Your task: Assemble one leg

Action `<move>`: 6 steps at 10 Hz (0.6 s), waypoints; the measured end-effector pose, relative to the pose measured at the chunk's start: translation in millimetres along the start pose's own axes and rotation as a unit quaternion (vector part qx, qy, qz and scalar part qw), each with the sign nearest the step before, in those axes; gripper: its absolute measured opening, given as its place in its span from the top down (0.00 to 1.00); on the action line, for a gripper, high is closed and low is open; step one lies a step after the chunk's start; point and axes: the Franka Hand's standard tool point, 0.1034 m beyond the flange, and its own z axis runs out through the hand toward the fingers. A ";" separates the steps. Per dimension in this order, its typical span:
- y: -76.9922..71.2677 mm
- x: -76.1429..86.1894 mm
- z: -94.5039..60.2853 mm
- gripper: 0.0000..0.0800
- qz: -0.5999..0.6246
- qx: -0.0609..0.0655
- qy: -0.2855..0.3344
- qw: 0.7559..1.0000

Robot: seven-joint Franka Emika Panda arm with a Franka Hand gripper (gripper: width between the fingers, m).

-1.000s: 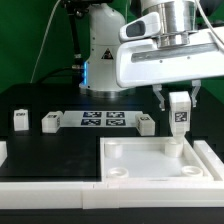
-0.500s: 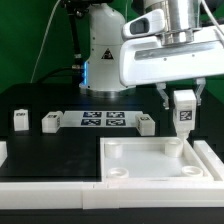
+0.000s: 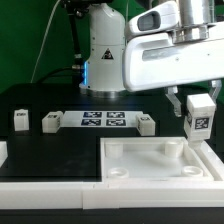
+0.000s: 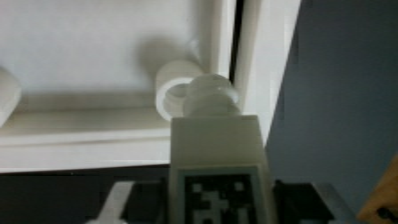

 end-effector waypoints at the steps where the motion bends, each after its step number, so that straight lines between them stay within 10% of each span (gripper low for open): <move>1: 0.2 -2.2 0.9 0.64 0.000 0.000 -0.005 1.000; 6: 5.6 4.1 4.9 0.64 -0.006 -0.011 0.068 0.998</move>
Offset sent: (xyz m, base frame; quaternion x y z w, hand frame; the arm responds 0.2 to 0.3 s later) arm 0.0000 0.0000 0.0000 0.0000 0.0899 0.0000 0.9960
